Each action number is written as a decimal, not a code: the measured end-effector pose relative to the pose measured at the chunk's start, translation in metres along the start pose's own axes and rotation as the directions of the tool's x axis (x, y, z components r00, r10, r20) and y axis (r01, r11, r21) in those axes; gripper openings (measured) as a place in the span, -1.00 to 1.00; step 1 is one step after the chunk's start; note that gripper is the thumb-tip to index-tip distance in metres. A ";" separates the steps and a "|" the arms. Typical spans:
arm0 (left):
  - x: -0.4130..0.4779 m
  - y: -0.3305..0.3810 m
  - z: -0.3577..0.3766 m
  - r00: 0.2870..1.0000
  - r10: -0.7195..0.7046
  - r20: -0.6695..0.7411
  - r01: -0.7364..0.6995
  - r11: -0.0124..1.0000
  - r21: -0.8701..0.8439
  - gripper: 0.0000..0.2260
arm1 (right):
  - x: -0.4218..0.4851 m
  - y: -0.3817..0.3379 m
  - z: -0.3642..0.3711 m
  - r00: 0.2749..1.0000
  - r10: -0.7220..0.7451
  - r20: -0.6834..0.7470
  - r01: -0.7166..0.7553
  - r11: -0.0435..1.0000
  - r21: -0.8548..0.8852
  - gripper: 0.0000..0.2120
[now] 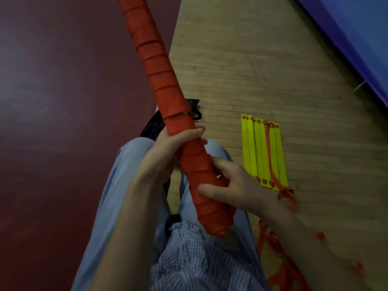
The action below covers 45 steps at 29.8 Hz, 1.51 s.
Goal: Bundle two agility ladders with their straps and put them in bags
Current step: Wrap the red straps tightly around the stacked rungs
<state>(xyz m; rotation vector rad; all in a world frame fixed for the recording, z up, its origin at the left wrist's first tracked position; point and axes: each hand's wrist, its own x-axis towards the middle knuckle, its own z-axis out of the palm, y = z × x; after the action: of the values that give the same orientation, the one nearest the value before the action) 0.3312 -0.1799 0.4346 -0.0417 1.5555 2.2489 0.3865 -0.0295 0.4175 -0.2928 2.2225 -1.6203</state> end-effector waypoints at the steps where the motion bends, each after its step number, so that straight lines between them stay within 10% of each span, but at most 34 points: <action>1: 0.000 -0.001 -0.001 0.997 -0.010 -0.073 0.017 0.994 0.104 -0.66 | 0.000 0.003 0.004 0.999 -0.016 -0.040 0.016 1.000 -0.017 -0.72; 7: -0.003 -0.022 0.007 0.928 0.018 -0.372 0.015 0.996 0.084 -0.79 | 0.000 0.011 0.030 0.976 -0.162 -0.144 0.134 0.974 -0.182 -0.72; 22: -0.004 -0.027 -0.005 0.999 0.024 -0.039 -0.035 0.952 -0.303 -0.53 | 0.012 0.011 0.037 0.921 -0.300 -0.247 0.337 0.933 0.126 -0.60; 28: 0.005 -0.021 -0.003 0.981 0.156 0.112 -0.091 0.890 -0.446 -0.55 | 0.019 0.000 0.018 1.000 0.020 -0.006 -0.019 0.996 0.089 -0.38; 31: 0.007 -0.017 0.000 0.951 0.218 0.219 -0.077 0.853 -0.517 -0.53 | 0.016 -0.003 0.017 0.986 0.095 0.135 -0.122 0.971 0.205 -0.66; 45: 0.012 -0.020 -0.002 0.983 -0.100 -0.157 0.129 0.974 0.187 -0.85 | 0.018 0.008 0.041 0.935 0.219 -0.279 -0.135 0.947 0.290 -0.62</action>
<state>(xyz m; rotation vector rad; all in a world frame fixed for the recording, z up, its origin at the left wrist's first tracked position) 0.3264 -0.1722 0.4129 -0.2395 1.7972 2.0328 0.3875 -0.0700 0.3961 0.2480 2.1282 -1.9403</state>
